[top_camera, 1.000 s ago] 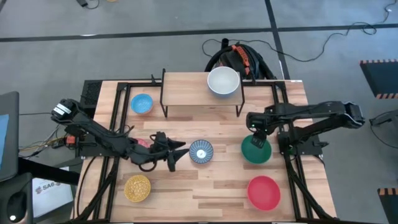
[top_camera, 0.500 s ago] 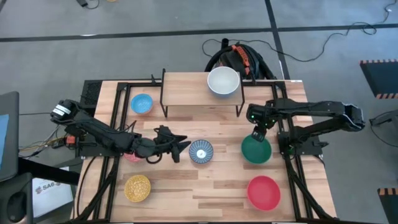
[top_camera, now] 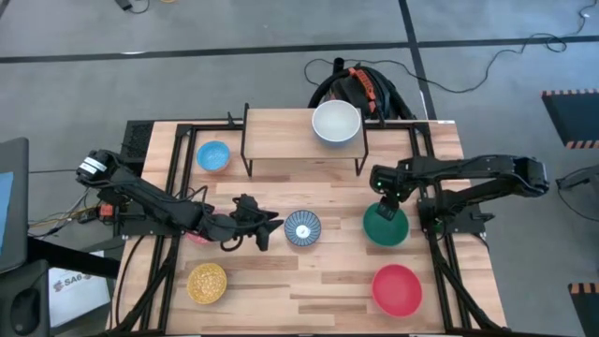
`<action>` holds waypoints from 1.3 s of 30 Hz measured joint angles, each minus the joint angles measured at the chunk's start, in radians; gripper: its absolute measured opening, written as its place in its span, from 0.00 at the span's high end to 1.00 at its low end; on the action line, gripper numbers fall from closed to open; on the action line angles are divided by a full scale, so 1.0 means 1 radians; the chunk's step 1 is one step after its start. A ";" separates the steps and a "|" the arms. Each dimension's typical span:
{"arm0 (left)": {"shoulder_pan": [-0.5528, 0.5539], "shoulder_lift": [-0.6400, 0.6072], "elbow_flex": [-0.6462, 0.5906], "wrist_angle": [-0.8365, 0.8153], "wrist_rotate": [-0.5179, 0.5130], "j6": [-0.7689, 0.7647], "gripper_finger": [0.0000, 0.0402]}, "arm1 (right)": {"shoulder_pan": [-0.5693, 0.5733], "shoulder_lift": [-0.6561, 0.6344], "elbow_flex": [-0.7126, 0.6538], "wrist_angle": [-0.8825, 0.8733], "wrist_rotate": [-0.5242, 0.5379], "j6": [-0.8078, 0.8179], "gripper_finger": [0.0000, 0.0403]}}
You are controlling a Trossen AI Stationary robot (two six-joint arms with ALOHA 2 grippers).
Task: Place and stack bowls onto a shelf
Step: Stack the green bowl on top of the white bowl on the shelf
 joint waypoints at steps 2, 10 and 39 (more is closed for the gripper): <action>0.000 0.000 0.000 -0.001 0.000 -0.001 0.63 | 0.007 0.000 -0.001 0.009 0.000 0.019 0.60; 0.000 0.000 0.000 -0.001 -0.005 -0.001 0.63 | 0.043 0.000 -0.001 0.053 -0.001 0.053 0.85; 0.079 0.000 0.000 -0.024 0.058 -0.025 0.63 | 0.047 0.065 -0.042 0.182 -0.007 0.129 0.94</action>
